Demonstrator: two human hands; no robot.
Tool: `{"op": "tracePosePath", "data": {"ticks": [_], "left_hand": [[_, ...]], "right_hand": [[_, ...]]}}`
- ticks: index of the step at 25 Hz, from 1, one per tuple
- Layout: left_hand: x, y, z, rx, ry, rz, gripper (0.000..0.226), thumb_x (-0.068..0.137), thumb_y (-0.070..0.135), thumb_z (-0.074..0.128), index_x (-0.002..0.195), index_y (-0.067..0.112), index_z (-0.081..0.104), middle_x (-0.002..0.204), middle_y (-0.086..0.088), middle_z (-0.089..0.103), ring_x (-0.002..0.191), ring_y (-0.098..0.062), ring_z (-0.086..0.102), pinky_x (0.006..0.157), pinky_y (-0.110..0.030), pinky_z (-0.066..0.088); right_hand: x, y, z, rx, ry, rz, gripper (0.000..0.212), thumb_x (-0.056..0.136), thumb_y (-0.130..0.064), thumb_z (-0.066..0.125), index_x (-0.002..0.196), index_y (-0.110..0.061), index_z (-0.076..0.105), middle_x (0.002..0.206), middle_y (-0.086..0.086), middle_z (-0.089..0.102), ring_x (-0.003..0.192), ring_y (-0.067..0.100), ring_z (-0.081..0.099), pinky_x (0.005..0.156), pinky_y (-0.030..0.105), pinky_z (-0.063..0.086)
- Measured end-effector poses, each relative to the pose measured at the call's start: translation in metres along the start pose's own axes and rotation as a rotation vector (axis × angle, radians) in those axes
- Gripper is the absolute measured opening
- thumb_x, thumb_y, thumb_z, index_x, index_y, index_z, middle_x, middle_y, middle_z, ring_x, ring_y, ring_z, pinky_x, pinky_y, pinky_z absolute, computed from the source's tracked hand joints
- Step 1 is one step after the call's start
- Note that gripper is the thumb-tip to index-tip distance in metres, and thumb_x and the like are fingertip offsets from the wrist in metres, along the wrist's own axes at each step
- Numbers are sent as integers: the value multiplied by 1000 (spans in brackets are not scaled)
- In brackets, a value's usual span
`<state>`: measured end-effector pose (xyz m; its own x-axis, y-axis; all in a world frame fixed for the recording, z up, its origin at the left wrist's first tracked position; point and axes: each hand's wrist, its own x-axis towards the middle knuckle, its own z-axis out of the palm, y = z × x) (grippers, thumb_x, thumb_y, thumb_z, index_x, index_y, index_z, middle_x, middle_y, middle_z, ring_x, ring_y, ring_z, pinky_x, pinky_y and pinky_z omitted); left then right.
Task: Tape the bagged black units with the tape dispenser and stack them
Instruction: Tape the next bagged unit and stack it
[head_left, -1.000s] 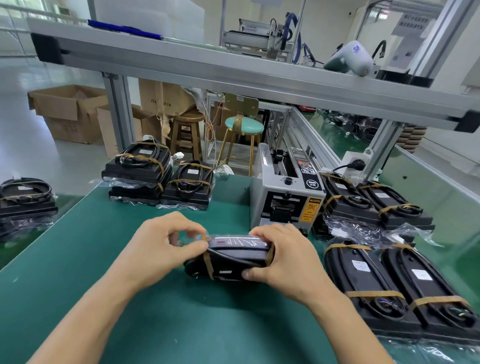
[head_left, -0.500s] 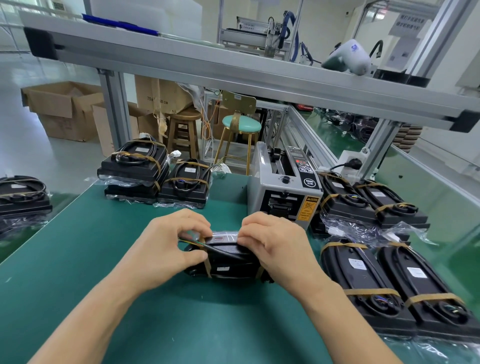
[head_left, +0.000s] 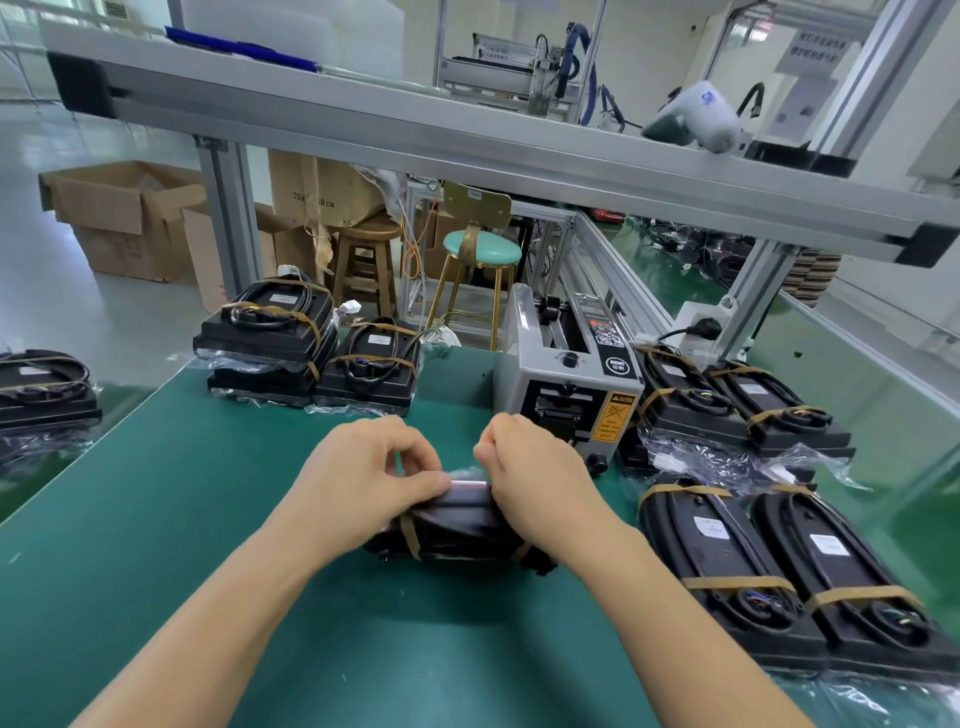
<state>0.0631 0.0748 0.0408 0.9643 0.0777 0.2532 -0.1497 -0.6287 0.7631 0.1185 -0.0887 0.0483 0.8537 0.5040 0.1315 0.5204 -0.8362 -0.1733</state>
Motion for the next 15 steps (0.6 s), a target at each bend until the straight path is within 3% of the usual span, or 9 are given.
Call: {"op": "tracePosePath", "data": {"ticks": [2, 6, 9, 11, 13, 15], "left_hand": [[-2, 4, 5, 68, 10, -11, 15, 69, 46, 70, 63, 32, 67, 68, 10, 60, 61, -7, 48, 67, -30, 44], [-10, 13, 13, 276, 28, 140, 20, 86, 42, 55, 80, 31, 71, 83, 14, 65, 80, -8, 52, 74, -29, 41], [-7, 16, 5, 287, -71, 184, 31, 77, 48, 50, 83, 29, 73, 83, 15, 67, 81, -9, 58, 76, -31, 45], [-4, 15, 0, 271, -90, 189, 28, 76, 42, 50, 81, 27, 73, 80, 15, 66, 79, -12, 60, 74, -32, 46], [-2, 15, 5, 378, -79, 238, 26, 82, 38, 46, 82, 24, 68, 81, 10, 65, 80, -18, 59, 71, -34, 45], [2, 12, 10, 390, -35, 218, 22, 91, 33, 48, 83, 21, 64, 81, 6, 64, 80, -21, 58, 72, -35, 43]], "right_hand": [[0, -3, 0, 48, -20, 10, 15, 100, -18, 40, 105, -11, 53, 112, 7, 55, 103, 31, 54, 78, 38, 39], [-5, -2, 5, 158, 94, 22, 17, 101, -26, 37, 99, -17, 51, 106, 1, 59, 94, 27, 55, 78, 38, 42], [-5, 3, 0, 442, 93, 2, 13, 97, -22, 46, 88, -18, 55, 86, -1, 63, 81, 19, 54, 76, 35, 46], [-7, 9, -8, 581, 24, -93, 11, 93, -20, 56, 85, -17, 61, 77, -4, 62, 71, 8, 51, 71, 26, 44], [-11, 19, -13, 606, -90, -168, 7, 88, -23, 66, 90, -17, 68, 81, -5, 66, 73, 1, 54, 72, 20, 44], [-14, 27, -12, 462, -106, -158, 19, 83, -35, 71, 98, -23, 70, 89, -9, 67, 83, 3, 58, 81, 27, 47]]}}
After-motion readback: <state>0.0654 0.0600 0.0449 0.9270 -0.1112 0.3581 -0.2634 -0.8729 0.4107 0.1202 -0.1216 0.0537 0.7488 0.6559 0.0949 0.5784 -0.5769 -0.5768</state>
